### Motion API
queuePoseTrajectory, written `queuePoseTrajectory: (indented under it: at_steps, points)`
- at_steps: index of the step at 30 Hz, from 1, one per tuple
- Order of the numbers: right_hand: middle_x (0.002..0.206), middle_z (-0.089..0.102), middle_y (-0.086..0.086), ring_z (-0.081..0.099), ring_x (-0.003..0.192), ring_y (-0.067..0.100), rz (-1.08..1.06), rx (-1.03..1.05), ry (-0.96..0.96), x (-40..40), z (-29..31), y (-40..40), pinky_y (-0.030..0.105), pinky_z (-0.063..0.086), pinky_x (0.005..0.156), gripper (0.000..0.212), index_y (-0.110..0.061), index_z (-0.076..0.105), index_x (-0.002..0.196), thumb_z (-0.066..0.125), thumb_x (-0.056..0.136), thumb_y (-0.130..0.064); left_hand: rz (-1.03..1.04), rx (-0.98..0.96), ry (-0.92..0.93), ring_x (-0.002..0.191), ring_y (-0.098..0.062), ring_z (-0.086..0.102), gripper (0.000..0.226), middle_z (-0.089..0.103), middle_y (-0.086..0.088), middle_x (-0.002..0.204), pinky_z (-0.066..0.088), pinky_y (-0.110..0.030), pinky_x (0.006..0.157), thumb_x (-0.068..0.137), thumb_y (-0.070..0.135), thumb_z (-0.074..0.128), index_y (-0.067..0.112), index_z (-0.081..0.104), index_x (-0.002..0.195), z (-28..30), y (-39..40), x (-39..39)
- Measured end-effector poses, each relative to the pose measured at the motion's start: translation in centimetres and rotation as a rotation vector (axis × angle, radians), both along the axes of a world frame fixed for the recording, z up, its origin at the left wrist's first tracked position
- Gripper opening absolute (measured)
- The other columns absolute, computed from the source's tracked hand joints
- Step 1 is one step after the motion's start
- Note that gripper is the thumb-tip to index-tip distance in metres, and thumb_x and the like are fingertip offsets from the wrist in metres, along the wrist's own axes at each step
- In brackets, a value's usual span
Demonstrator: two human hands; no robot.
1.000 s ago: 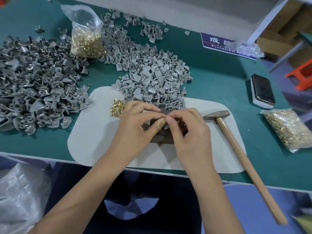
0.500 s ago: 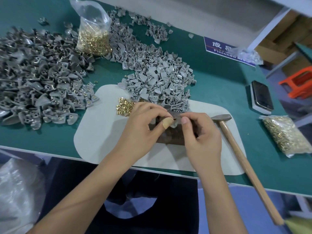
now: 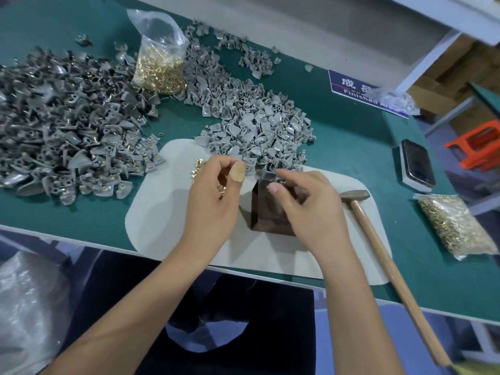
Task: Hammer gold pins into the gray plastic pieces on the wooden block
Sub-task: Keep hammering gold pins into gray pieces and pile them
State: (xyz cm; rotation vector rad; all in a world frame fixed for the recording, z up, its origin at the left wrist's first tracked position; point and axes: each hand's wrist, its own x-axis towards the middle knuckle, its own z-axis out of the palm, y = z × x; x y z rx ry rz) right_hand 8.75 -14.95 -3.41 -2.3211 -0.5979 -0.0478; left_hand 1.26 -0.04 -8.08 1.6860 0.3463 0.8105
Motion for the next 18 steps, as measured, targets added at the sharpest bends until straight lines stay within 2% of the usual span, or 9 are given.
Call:
queuePoseTrajectory:
  at_steps: [2, 5, 7, 9, 11, 14, 18]
  points:
    - [0.100, 0.062, -0.013, 0.058, 0.090, 0.007, -0.012, -0.112, -0.050, 0.0, 0.1, 0.9, 0.033, 0.051, 0.080, 0.017, -0.038, 0.078, 0.106, 0.073, 0.091, -0.042, 0.005, -0.043, -0.007, 0.074, -0.005, 0.054, 0.014, 0.061, 0.012, 0.085, 0.042, -0.021, 0.068, 0.105, 0.041, 0.050, 0.033, 0.058, 0.097, -0.1, 0.1, 0.0]
    - [0.093, 0.062, -0.015, 0.055, 0.081, 0.005, -0.016, -0.106, -0.089, -0.2, -0.1, 1.0, 0.032, 0.047, 0.069, 0.010, -0.036, 0.080, 0.098, 0.073, 0.091, -0.039, -0.012, -0.044, 0.004, 0.076, -0.006, 0.057, 0.012, 0.062, 0.012, 0.086, 0.043, -0.021, 0.070, 0.104, 0.041, 0.052, 0.035, 0.058, 0.096, 0.0, 0.1, -0.1]
    - [0.092, 0.063, -0.015, 0.055, 0.079, 0.006, -0.023, -0.097, -0.132, -0.4, -0.3, 1.0, 0.031, 0.046, 0.065, 0.009, -0.035, 0.080, 0.095, 0.072, 0.093, -0.038, -0.027, -0.019, 0.011, 0.081, -0.005, 0.059, 0.010, 0.063, 0.016, 0.088, 0.042, -0.016, 0.071, 0.103, 0.039, 0.054, 0.034, 0.060, 0.097, 0.1, -0.1, -0.1]
    - [0.093, 0.064, -0.013, 0.059, 0.084, 0.009, -0.032, -0.109, -0.214, -0.7, -0.6, 1.2, 0.032, 0.048, 0.065, 0.010, -0.032, 0.079, 0.095, 0.070, 0.095, -0.035, -0.029, 0.009, 0.015, 0.086, -0.002, 0.060, 0.006, 0.065, 0.018, 0.091, 0.040, -0.011, 0.073, 0.103, 0.034, 0.057, 0.032, 0.061, 0.100, 0.2, -0.1, 0.0]
    - [0.096, 0.065, -0.011, 0.061, 0.091, 0.012, -0.033, -0.119, -0.251, -1.0, -0.8, 1.5, 0.034, 0.051, 0.068, 0.011, -0.029, 0.078, 0.096, 0.068, 0.096, -0.032, -0.009, -0.006, 0.011, 0.086, -0.001, 0.061, 0.004, 0.066, 0.017, 0.094, 0.041, -0.011, 0.074, 0.102, 0.032, 0.058, 0.031, 0.062, 0.103, 0.1, -0.1, -0.1]
    - [0.098, 0.065, -0.012, 0.060, 0.090, 0.010, -0.054, -0.099, -0.235, -0.9, -1.2, 1.5, 0.037, 0.053, 0.068, 0.011, -0.030, 0.077, 0.096, 0.066, 0.096, -0.032, 0.021, -0.075, 0.000, 0.084, -0.005, 0.062, 0.005, 0.068, 0.012, 0.093, 0.050, -0.025, 0.076, 0.104, 0.032, 0.056, 0.029, 0.060, 0.104, 0.0, 0.0, -0.1]
    - [0.097, 0.066, -0.014, 0.061, 0.090, 0.006, -0.077, 0.004, -0.207, -1.0, -1.5, 1.2, 0.034, 0.052, 0.070, 0.013, -0.032, 0.076, 0.097, 0.063, 0.096, -0.029, 0.013, -0.126, 0.021, 0.099, -0.009, 0.069, 0.010, 0.075, 0.009, 0.098, 0.055, -0.048, 0.084, 0.105, 0.032, 0.053, 0.025, 0.058, 0.107, 0.0, 0.0, -0.1]
